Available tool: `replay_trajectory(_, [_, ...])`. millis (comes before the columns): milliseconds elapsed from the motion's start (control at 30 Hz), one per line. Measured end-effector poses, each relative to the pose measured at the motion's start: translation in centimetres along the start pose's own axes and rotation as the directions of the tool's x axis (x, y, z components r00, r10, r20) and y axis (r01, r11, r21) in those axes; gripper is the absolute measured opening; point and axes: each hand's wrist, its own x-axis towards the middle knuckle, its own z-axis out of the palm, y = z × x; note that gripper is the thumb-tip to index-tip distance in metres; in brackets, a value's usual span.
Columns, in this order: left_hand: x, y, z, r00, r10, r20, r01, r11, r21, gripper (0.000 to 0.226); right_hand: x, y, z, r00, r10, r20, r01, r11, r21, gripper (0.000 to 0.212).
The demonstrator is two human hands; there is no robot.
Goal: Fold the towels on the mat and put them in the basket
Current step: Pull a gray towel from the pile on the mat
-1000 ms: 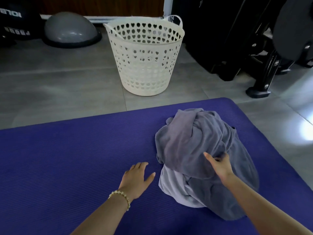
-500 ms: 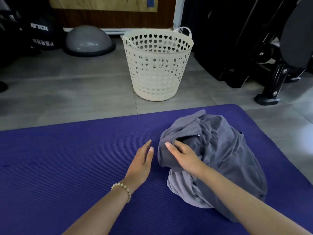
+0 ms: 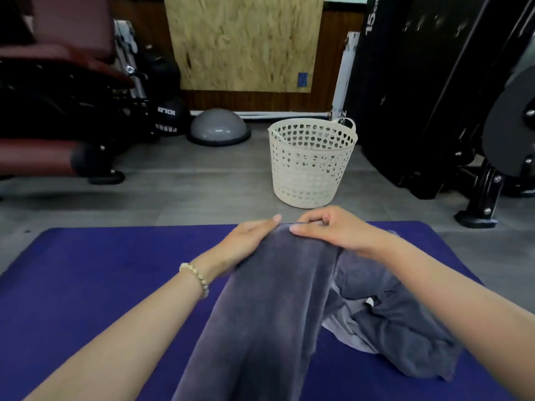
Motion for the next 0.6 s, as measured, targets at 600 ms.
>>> replay_trajectory(600, [-14.5, 3.8, -12.6, 0.921, 0.106, -0.375, 0.113, 0.849, 0.516, 0.07, -6.1, -7.6, 2.5, 0.995, -0.098, 0.025, 0.098, 0.995, 0.014, 0.031])
